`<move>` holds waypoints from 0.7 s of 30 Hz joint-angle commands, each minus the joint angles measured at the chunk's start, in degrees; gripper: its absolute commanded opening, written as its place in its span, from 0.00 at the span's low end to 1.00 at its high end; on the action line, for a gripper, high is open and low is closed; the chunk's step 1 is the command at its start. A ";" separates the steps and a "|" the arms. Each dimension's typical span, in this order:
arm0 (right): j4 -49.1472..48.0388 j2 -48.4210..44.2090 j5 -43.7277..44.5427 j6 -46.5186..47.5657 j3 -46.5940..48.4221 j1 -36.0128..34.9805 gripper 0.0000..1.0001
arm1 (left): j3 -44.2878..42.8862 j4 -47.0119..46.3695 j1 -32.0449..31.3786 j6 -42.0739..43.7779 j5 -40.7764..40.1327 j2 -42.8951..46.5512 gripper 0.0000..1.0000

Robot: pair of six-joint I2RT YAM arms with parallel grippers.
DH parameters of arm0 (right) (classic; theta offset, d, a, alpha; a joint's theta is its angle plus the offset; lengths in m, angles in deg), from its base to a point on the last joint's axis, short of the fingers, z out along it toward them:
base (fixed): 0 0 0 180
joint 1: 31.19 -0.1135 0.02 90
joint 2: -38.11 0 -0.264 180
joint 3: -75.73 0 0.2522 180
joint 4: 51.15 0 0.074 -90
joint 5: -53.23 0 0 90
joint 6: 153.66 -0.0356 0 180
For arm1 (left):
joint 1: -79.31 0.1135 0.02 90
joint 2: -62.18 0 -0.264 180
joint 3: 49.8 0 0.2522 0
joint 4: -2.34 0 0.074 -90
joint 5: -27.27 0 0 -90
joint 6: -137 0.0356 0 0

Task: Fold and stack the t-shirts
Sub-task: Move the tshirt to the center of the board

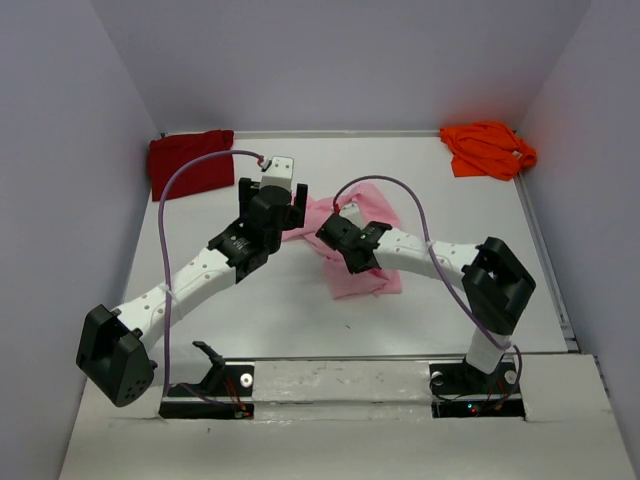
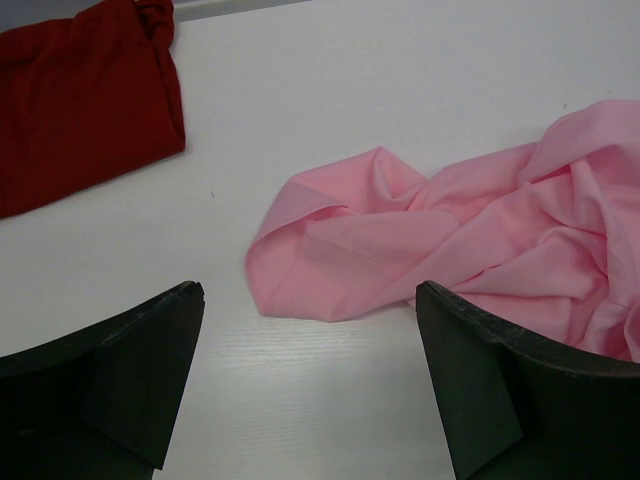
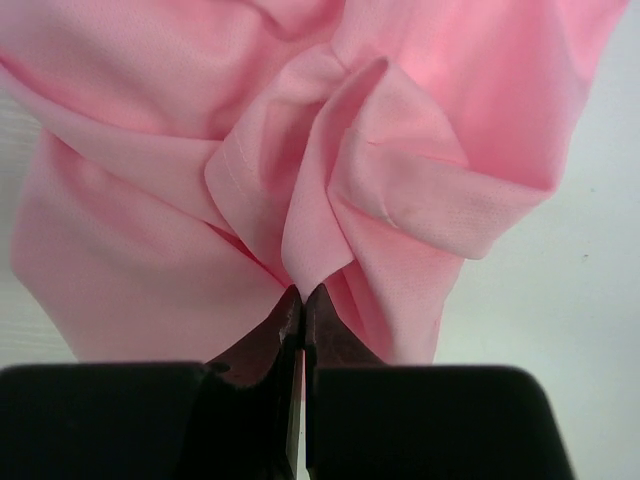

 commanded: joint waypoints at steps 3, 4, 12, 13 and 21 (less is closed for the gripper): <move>2.85 -5.99 6.01 3.42 8.47 -0.09 0.00 | 0.12 -2.05 0.00 0.29 0.52 0.89 0.99; 3.30 -6.26 6.72 3.95 10.74 -0.09 0.00 | 0.20 -2.05 0.09 0.29 0.61 0.63 0.99; 6.11 -8.10 10.41 8.96 19.20 1.05 0.00 | 0.56 -2.49 0.09 -1.72 0.87 -5.24 0.99; 6.20 -8.02 10.77 9.40 19.81 1.05 0.00 | -0.40 -2.05 0.09 -2.34 0.78 -6.39 0.99; 5.06 -6.97 11.21 12.74 23.77 3.51 0.00 | -0.59 -2.13 0.97 -2.96 0.96 -10.80 0.99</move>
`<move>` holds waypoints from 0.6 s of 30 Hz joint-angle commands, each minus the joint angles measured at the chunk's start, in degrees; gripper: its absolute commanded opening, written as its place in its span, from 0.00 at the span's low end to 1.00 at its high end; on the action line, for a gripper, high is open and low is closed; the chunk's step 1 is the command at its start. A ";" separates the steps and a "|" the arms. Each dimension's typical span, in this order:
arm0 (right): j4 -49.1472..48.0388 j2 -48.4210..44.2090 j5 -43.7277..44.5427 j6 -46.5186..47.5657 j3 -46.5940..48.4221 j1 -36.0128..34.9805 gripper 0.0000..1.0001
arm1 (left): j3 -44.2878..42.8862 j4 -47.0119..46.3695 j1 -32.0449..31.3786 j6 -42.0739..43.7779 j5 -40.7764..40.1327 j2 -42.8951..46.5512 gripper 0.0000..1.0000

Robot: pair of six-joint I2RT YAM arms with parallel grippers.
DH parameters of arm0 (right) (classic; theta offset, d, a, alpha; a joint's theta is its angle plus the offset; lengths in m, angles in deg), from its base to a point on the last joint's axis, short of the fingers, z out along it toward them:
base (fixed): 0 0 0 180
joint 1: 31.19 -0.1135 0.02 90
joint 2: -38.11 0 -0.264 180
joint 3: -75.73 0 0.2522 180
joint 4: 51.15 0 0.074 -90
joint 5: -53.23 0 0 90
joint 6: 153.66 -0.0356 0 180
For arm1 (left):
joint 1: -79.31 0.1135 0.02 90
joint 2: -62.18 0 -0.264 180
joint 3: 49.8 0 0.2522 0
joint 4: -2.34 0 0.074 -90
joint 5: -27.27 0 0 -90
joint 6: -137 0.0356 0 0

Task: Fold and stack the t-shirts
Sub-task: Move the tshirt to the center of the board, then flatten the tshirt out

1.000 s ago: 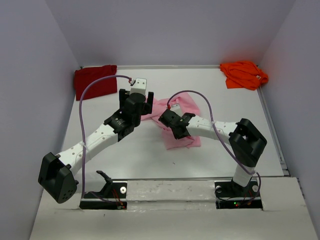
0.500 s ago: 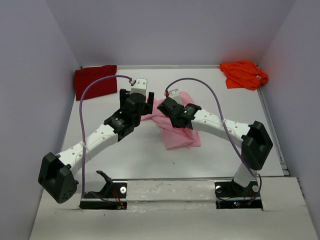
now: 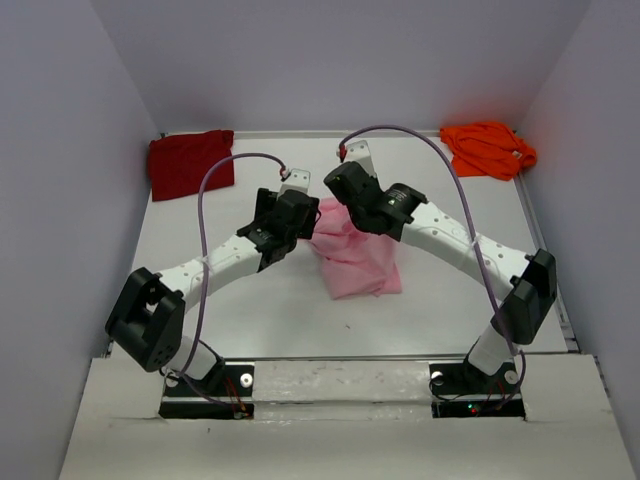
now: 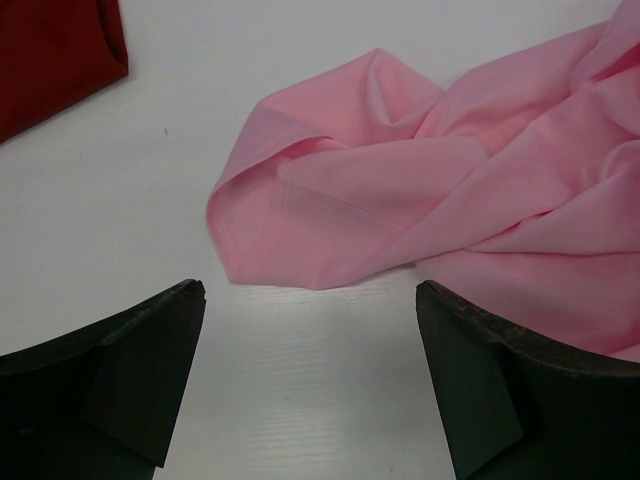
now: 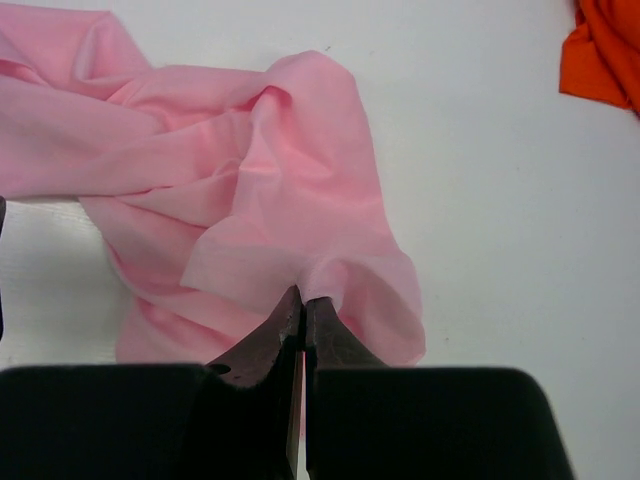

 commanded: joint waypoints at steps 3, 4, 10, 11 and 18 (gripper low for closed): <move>-3.01 1.45 -1.18 2.71 1.41 1.33 0.00 | -0.94 -1.81 0.66 -1.01 -0.94 1.97 0.99; -3.63 2.07 -2.07 2.45 0.62 1.33 0.00 | -0.77 -1.81 0.66 -0.67 -1.21 2.49 0.99; -7.94 7.86 -8.92 0.42 -1.23 1.33 0.00 | -0.24 -2.16 0.66 -0.31 -2.18 5.48 0.99; -8.46 8.66 -9.54 0.42 -0.62 1.33 0.10 | -0.06 -2.25 0.66 -0.48 -2.00 5.83 0.99; -9.52 13.24 -10.35 2.62 3.51 1.33 0.80 | 0.47 -2.69 0.66 -0.22 -0.95 8.38 0.99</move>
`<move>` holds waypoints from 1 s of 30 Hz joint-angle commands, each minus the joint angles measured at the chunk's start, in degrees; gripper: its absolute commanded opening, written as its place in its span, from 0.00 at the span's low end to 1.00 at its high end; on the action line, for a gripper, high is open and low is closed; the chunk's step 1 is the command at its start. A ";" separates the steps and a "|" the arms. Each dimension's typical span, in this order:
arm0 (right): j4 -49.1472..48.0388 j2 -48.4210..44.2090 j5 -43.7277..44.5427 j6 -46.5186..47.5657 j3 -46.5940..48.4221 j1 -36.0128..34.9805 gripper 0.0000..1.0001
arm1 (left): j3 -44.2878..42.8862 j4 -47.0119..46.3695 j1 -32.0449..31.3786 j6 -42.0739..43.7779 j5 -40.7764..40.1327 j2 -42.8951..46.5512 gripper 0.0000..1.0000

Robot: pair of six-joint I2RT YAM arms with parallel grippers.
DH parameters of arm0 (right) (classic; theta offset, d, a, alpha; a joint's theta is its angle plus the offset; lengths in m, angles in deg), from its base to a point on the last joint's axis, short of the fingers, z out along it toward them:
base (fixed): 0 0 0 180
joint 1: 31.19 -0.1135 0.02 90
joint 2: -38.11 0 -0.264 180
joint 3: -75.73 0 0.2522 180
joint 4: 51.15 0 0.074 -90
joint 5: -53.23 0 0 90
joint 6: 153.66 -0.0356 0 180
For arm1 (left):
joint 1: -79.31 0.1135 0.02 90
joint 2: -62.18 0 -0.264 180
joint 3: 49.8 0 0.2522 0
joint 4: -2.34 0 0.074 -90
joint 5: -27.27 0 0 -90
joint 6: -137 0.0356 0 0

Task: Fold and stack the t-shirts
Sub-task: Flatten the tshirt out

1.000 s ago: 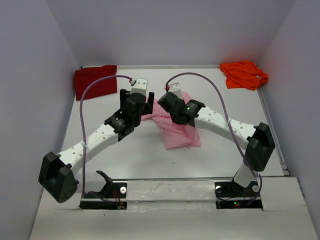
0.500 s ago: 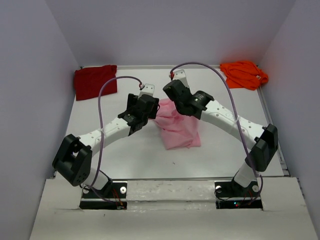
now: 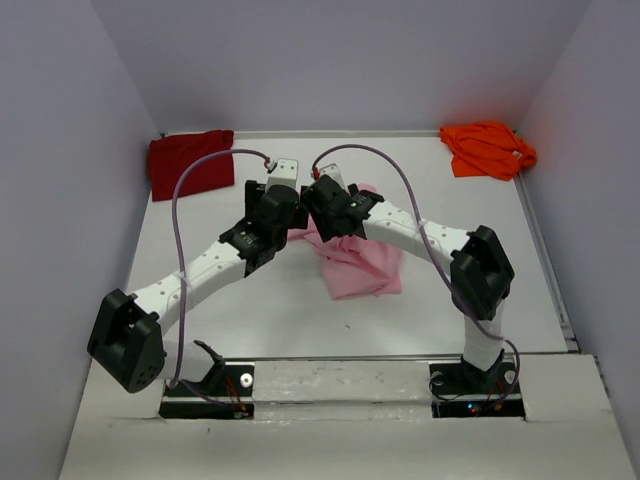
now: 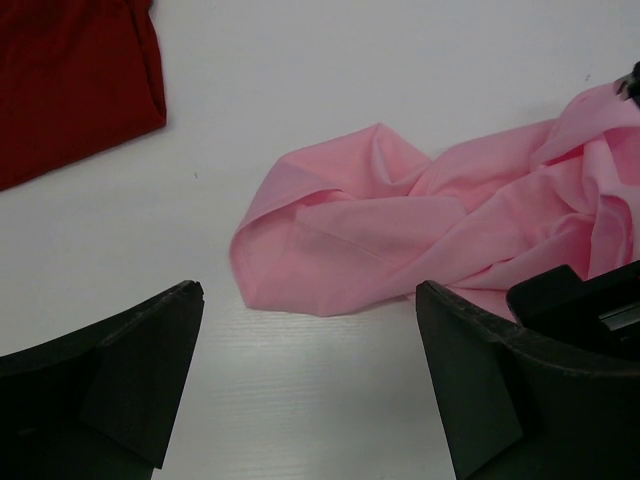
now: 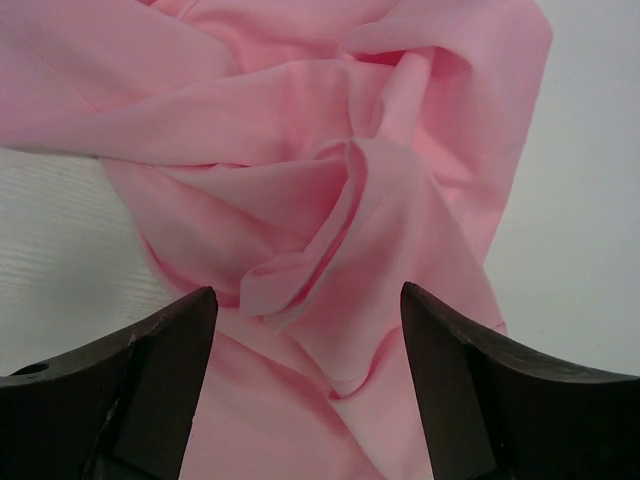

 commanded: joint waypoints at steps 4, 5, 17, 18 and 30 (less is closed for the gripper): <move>-3.38 -1.63 -0.92 1.75 2.86 -0.07 0.80 | -0.04 -1.74 0.18 0.08 -0.57 1.74 0.99; -3.64 -1.72 -0.92 2.01 2.59 -0.07 0.80 | -0.13 -1.74 0.18 0.17 -0.49 1.83 0.99; -4.26 5.04 -1.27 4.82 8.82 5.19 0.79 | 0.22 -1.74 0.00 0.43 -0.05 2.88 0.99; -4.26 5.40 -1.53 4.91 9.35 5.20 0.79 | 0.31 -1.74 -0.08 0.44 -0.13 2.97 0.99; -3.56 9.44 -1.10 4.48 11.82 7.05 0.75 | 0.23 -1.83 -0.17 0.61 0.13 3.67 0.99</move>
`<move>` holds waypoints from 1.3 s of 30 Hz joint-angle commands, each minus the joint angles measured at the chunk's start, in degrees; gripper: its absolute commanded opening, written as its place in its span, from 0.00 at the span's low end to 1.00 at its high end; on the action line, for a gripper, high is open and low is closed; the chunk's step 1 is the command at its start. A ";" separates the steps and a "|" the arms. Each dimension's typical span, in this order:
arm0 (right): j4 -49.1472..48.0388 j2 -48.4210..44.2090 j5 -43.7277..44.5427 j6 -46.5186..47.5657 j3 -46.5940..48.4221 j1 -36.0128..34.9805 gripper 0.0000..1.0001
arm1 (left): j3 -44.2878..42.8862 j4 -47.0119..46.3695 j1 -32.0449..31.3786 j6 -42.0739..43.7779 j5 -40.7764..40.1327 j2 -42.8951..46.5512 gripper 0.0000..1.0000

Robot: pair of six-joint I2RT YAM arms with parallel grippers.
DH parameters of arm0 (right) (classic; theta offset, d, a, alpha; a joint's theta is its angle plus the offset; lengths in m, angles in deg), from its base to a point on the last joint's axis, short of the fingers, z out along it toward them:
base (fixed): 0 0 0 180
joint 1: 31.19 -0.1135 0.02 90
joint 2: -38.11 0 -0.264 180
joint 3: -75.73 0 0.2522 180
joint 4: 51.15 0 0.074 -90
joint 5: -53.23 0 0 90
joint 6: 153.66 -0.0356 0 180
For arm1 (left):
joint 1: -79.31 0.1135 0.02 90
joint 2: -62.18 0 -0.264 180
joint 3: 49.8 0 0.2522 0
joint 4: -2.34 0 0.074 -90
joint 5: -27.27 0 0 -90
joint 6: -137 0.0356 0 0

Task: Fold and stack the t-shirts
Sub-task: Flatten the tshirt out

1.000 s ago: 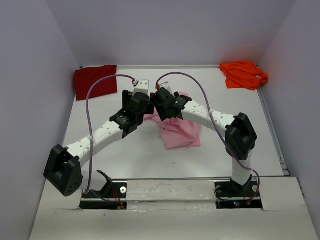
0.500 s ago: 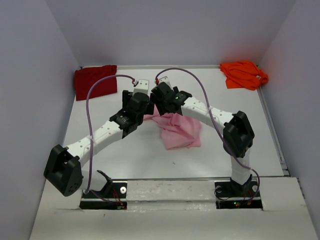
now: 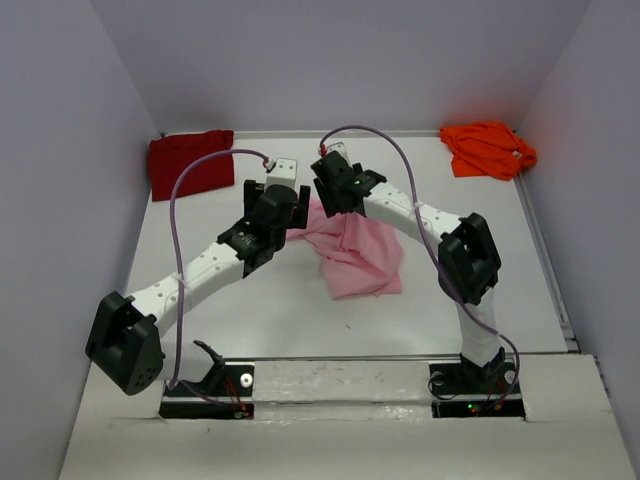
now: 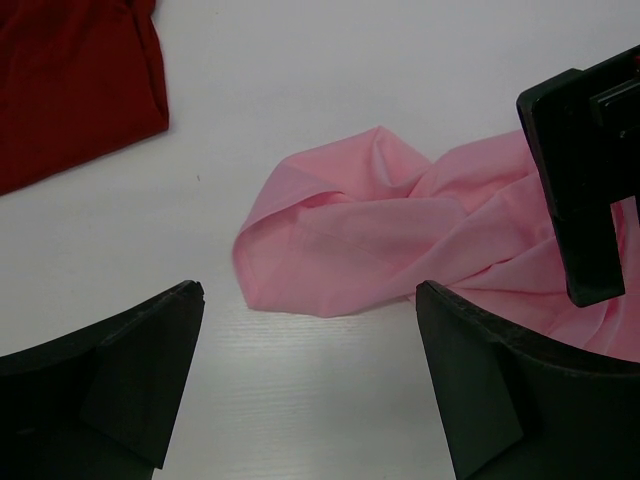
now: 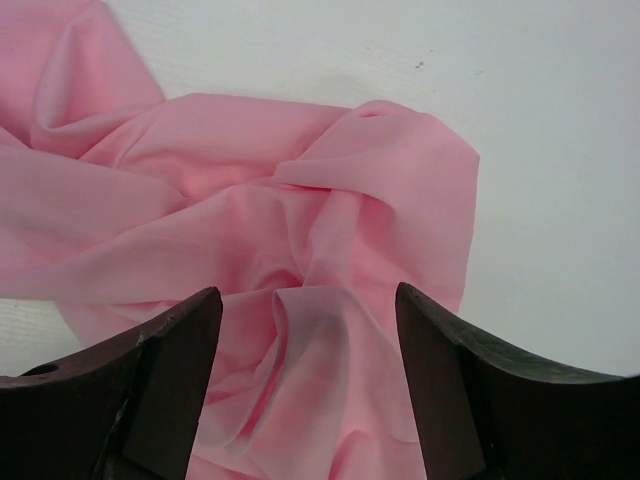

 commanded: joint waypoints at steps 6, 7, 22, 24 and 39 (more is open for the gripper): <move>-0.67 1.11 -0.49 -0.40 2.00 0.03 0.61 | 0.20 -1.77 -0.37 0.37 -0.09 2.36 0.99; -0.67 1.11 -0.31 -0.23 1.83 0.03 0.59 | 0.12 -1.77 -0.37 0.37 0.00 2.45 0.99; -0.41 0.50 0.83 -0.31 0.95 0.03 0.25 | 0.20 -1.85 -0.37 0.28 0.52 3.15 0.99; -0.41 0.50 1.01 -0.31 0.95 0.03 0.22 | 0.29 -1.94 -0.37 0.28 0.61 3.15 0.99; -0.06 -7.49 5.14 -0.14 -3.10 0.03 0.00 | -2.42 -0.72 1.47 -1.29 1.84 -10.45 0.99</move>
